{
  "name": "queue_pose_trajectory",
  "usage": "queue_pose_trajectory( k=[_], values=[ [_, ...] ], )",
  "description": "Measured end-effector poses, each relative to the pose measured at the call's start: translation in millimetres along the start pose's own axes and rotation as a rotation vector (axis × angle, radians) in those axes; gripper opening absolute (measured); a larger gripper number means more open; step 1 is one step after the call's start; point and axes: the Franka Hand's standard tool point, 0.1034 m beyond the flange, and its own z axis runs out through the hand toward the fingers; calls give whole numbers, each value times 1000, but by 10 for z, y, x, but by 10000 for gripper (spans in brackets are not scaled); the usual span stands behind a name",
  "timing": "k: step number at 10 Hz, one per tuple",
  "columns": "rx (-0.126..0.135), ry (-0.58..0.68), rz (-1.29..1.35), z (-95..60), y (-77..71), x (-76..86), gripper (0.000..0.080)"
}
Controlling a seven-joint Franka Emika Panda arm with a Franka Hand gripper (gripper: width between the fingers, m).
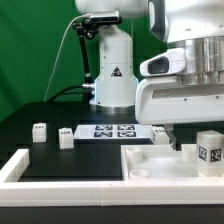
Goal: Assemble one leg
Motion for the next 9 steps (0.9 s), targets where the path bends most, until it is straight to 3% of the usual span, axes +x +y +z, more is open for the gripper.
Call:
queue_pose_trajectory(
  k=[3, 5, 7, 8, 9],
  values=[
    [-15, 1, -264, 9, 6, -9, 648],
    [-15, 0, -288, 10, 14, -9, 648],
    [-15, 0, -288, 10, 13, -9, 396],
    [-15, 0, -288, 10, 14, -10, 396],
    [-15, 0, -286, 11, 14, -10, 291]
  ],
)
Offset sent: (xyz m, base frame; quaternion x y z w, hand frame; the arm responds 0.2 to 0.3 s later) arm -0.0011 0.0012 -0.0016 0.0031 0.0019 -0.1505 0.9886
